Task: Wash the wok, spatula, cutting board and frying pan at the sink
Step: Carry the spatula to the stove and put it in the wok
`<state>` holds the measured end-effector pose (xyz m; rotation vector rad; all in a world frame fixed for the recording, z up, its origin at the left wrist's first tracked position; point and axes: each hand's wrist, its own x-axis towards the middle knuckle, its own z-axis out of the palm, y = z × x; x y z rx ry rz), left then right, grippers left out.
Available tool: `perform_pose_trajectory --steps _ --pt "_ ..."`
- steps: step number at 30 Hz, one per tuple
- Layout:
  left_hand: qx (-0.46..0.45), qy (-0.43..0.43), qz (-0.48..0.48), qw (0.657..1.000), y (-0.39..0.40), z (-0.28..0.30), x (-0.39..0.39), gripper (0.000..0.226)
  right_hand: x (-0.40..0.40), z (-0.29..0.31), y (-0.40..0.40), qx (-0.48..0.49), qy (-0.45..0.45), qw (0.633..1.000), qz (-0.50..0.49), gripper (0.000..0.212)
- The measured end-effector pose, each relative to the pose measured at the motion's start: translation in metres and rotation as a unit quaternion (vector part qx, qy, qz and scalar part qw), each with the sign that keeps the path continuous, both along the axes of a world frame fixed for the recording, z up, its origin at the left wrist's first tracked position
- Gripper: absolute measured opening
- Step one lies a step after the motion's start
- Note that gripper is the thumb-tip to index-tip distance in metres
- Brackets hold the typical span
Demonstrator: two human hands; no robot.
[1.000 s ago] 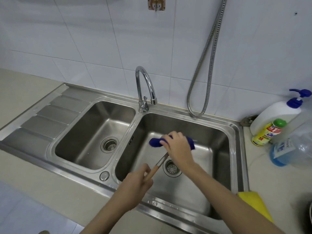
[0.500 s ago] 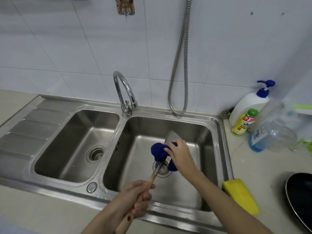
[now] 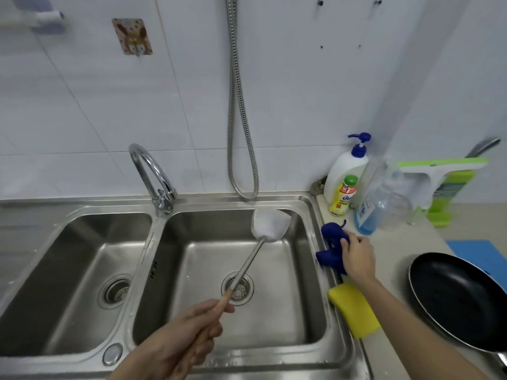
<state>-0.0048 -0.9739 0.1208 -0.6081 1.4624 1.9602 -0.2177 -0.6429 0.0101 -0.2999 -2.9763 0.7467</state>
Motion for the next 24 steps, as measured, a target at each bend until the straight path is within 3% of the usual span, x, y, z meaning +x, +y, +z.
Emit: perform_pose_trajectory --steps 3,5,6,8,10,13,17,21,24 --pt "-0.030 0.019 -0.019 0.999 0.011 0.006 -0.012 0.032 0.013 0.001 0.009 0.061 -0.056 0.997 0.001 0.047" --pt "-0.049 0.031 -0.039 0.998 0.019 0.010 -0.019 0.035 0.024 0.013 0.001 0.074 0.004 0.997 0.004 0.046" --pt "-0.054 0.037 -0.052 0.997 0.023 0.012 -0.022 0.036 0.030 0.022 -0.007 0.040 0.038 0.998 0.015 0.041" --pt "-0.059 0.054 -0.075 0.994 0.031 0.014 -0.028 0.035 0.049 0.049 -0.029 -0.145 0.038 0.988 0.022 0.033" --pt "-0.059 0.072 -0.093 0.991 0.041 0.015 -0.033 0.031 0.069 0.075 -0.052 -0.333 -0.021 0.942 0.011 0.037" --pt "-0.045 0.098 -0.114 0.988 0.054 0.018 -0.037 0.028 0.091 0.097 -0.066 -0.474 -0.019 0.880 -0.041 0.027" --pt "-0.021 0.108 -0.185 0.977 0.076 0.023 -0.040 0.028 0.109 0.106 -0.047 -0.533 0.017 0.832 -0.154 0.025" --pt "-0.010 0.116 -0.267 0.957 0.111 0.022 -0.042 0.030 0.136 0.106 -0.019 -0.571 0.023 0.795 -0.200 0.028" --pt "0.000 0.120 -0.324 0.939 0.151 0.018 -0.041 0.030 0.162 0.109 0.015 -0.551 0.067 0.794 -0.248 0.029"
